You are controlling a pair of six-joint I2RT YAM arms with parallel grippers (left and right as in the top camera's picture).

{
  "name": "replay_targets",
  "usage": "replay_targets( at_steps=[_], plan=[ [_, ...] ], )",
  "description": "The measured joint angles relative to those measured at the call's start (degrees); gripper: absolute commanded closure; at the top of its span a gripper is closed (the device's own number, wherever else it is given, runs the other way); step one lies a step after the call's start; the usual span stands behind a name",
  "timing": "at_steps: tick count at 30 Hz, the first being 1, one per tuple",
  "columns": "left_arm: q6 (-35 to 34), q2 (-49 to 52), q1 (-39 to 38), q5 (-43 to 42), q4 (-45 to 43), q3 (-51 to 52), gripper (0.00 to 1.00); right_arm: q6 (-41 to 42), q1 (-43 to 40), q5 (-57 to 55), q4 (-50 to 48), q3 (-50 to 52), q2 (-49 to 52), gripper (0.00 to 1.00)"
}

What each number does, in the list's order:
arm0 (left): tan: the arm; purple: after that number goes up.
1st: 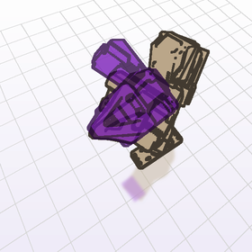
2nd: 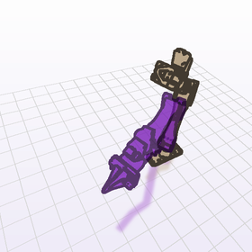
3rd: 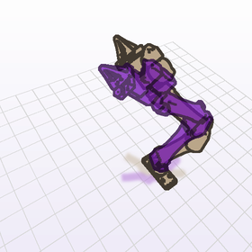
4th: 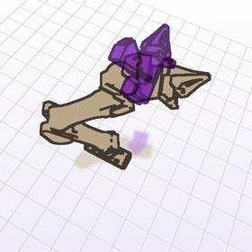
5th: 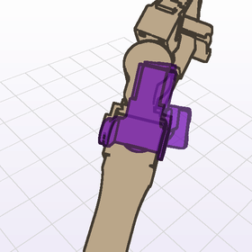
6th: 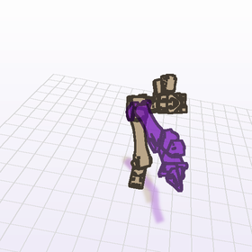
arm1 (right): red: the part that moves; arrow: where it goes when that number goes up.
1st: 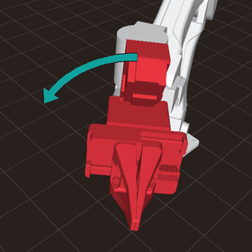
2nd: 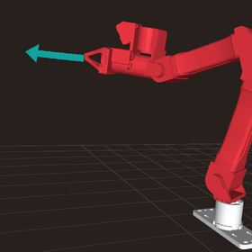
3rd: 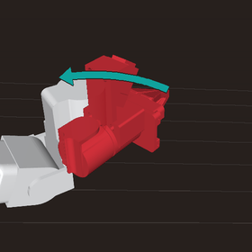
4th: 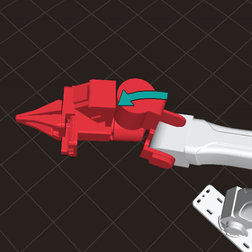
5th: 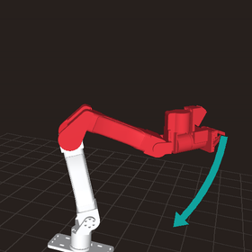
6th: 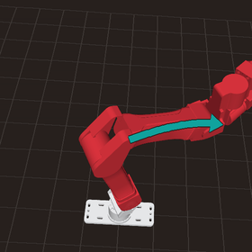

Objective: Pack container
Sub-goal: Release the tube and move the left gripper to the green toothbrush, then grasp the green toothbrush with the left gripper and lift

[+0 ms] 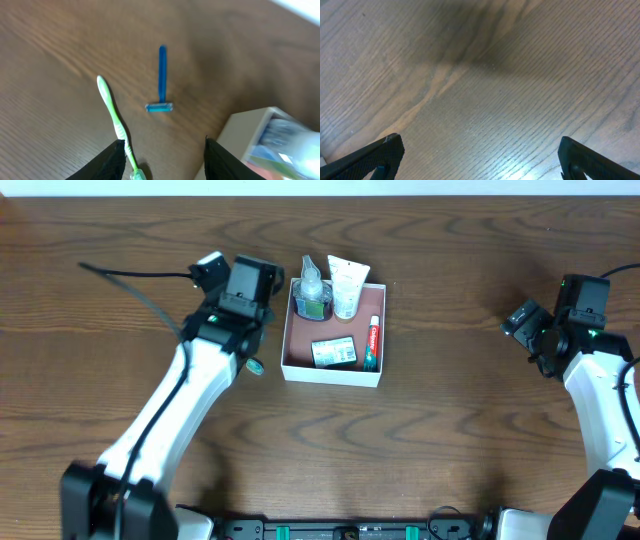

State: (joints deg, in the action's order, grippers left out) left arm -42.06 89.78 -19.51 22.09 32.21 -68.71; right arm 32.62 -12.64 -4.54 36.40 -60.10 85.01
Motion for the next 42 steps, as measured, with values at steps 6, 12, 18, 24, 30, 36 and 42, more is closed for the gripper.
replay_targets(
  at_steps=[6, 12, 18, 24, 30, 36, 42],
  plan=[
    [-6.6, 8.1, 2.1, -0.1, 0.7, 0.0, 0.49, 0.0, 0.0, 0.0, 0.0, 0.0, 0.0, 0.01],
    [-10.0, 12.4, 5.9, -2.5, 0.9, 0.0, 0.49, 0.0, 0.0, 0.0, 0.0, 0.0, 0.0, 0.01],
    [-10.4, 14.1, 8.1, -4.4, 0.9, 0.0, 0.49, 0.0, 0.0, 0.0, 0.0, 0.0, 0.0, 0.01],
    [-10.1, 16.0, 8.2, -7.2, 1.1, 0.0, 0.49, 0.0, 0.0, 0.0, 0.0, 0.0, 0.0, 0.01],
    [-10.0, 17.9, 8.2, -9.1, 2.5, 0.0, 0.49, 0.0, 0.0, 0.0, 0.0, 0.0, 0.0, 0.01],
    [-10.0, 17.9, 8.2, -9.7, 3.6, 0.0, 0.49, 0.0, 0.0, 0.0, 0.0, 0.0, 0.0, 0.01],
    [-10.0, 18.4, 8.3, -9.8, 3.5, 0.0, 0.49, 0.0, 0.0, 0.0, 0.0, 0.0, 0.0, 0.01]
  ],
)
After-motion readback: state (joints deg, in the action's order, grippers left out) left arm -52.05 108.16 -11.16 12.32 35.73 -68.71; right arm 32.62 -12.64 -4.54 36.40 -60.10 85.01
